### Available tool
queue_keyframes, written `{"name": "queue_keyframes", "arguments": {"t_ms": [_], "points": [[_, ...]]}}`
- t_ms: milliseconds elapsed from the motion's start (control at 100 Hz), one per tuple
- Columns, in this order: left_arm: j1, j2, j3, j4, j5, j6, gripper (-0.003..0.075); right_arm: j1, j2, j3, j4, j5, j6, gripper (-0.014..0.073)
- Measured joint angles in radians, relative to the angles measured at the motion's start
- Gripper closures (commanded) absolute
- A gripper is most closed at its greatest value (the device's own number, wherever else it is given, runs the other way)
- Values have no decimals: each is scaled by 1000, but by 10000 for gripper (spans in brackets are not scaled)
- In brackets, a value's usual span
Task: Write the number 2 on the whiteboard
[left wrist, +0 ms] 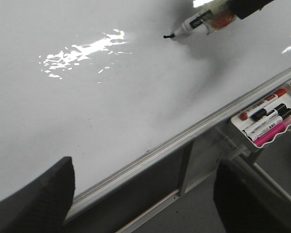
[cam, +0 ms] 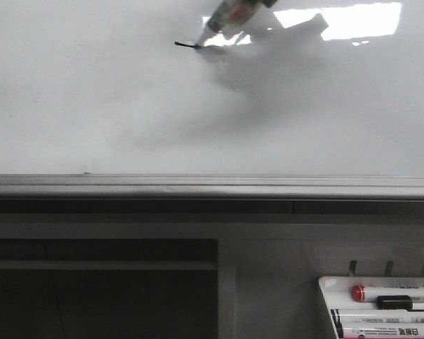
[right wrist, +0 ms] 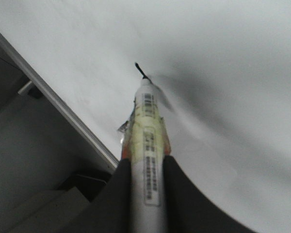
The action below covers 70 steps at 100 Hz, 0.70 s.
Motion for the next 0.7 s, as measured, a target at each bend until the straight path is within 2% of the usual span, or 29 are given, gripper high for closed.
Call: {"name": "queue_keyframes", "arguments": {"t_ms": [100,260,700], "points": [[0,-2,0,0,-2,0,175,-18,-7,41,41,29,-38,590],[0,-2,0,0,-4,0,175,44,30,109,96,-42,-85,590],[0,-2,0,28,-19,0,175,-1,-13,113,37,49,-69,590]]}}
